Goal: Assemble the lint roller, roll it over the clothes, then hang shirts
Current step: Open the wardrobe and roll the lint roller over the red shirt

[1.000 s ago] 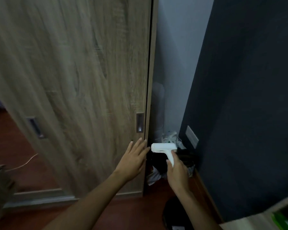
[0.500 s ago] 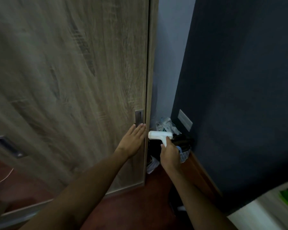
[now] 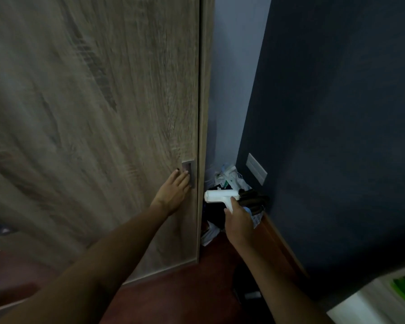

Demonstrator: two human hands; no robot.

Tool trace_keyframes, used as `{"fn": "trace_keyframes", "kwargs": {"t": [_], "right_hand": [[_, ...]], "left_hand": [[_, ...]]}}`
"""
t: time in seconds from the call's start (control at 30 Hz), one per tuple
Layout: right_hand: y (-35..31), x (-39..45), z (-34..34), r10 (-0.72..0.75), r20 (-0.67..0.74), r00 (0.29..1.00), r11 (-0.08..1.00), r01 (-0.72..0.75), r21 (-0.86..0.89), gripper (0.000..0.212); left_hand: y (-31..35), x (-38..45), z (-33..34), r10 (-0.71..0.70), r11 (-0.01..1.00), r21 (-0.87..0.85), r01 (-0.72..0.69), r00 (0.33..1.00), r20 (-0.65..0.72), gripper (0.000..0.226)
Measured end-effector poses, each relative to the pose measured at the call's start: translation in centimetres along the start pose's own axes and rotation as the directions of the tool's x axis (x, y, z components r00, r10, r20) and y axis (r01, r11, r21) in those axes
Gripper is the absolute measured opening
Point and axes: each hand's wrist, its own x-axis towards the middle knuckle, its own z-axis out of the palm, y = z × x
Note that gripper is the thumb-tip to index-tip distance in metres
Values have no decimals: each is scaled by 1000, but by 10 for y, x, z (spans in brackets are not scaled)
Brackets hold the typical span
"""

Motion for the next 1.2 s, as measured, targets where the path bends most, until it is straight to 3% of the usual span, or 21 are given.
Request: {"fn": "trace_keyframes", "kwargs": {"t": [0.17, 0.47, 0.8, 1.2], "right_hand": [[6, 1, 1, -4, -7, 1000, 996, 5, 91, 45], [13, -14, 9, -49, -58, 997, 970, 62, 235, 38], [-25, -37, 38, -110, -68, 992, 966, 122, 227, 34], [-115, -68, 96, -54, 17, 998, 989, 51, 142, 43]], "left_hand": [[1, 9, -1, -20, 995, 99, 20, 1000, -2, 55], [11, 8, 7, -140, 986, 98, 135, 989, 55, 55], [-21, -52, 46, -207, 975, 100, 198, 974, 92, 59], [-87, -146, 102, -224, 968, -93, 234, 968, 111, 54]]}}
